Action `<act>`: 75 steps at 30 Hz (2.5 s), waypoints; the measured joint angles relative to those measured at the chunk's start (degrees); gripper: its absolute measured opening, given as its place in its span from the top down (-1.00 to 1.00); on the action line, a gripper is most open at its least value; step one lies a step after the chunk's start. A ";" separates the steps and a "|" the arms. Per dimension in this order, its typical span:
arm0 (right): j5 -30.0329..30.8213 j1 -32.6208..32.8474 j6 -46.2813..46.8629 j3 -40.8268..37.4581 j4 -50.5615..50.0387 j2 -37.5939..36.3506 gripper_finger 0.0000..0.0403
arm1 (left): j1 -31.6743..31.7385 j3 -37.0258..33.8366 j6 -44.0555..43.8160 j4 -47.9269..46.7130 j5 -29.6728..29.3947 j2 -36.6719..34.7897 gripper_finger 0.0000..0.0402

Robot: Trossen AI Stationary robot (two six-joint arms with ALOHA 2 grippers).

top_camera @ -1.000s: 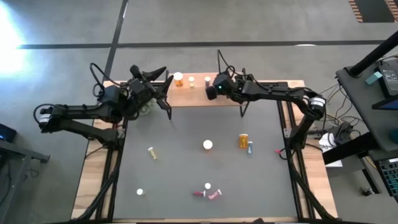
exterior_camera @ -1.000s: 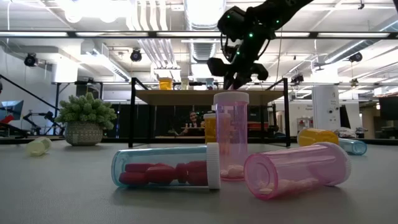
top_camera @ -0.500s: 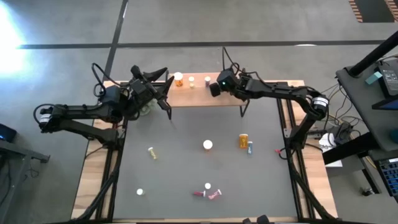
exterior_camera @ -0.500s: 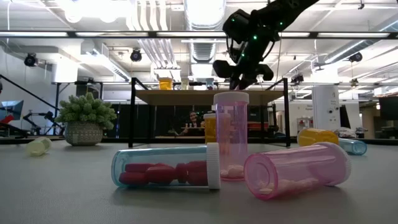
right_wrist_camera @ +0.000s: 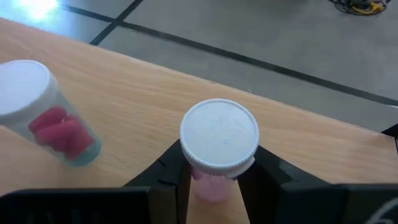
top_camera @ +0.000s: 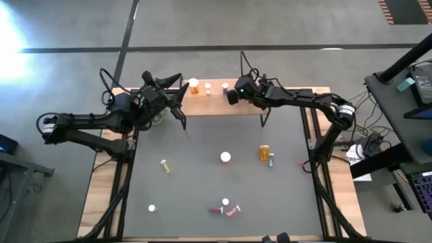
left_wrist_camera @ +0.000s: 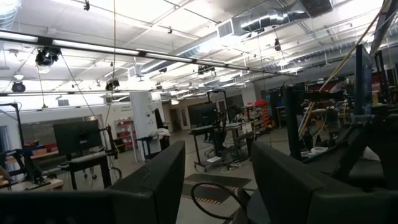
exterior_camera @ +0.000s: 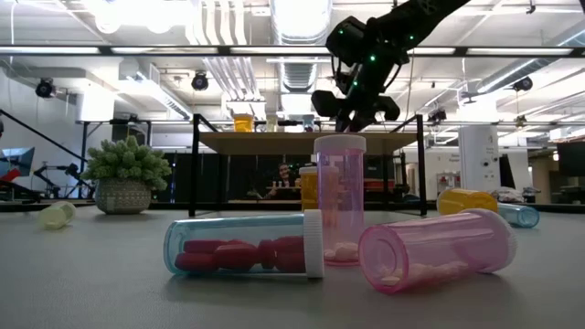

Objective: Pick and place medicine bottles onto shelf by color
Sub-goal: Put the right pink pill bottle to the right of the blue pill bottle on the shelf, then put the top blue pill bottle on the shelf aligned with the other blue pill bottle

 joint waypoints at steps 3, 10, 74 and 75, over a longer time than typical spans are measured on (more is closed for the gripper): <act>-0.57 0.00 -0.75 -0.03 0.00 -0.27 0.41 | 0.00 0.00 0.00 0.00 0.00 0.00 0.16; -1.02 0.04 -0.94 -0.11 -0.04 -0.49 0.17 | 0.00 0.04 0.00 0.00 0.00 0.00 0.16; -35.40 31.21 41.42 -6.14 -65.01 -18.75 -0.36 | -0.92 -0.13 -8.98 -0.28 0.11 0.02 0.16; -36.20 31.21 41.07 -7.44 -64.91 -19.21 -0.36 | -0.92 -0.15 -11.02 -0.28 0.14 0.02 0.16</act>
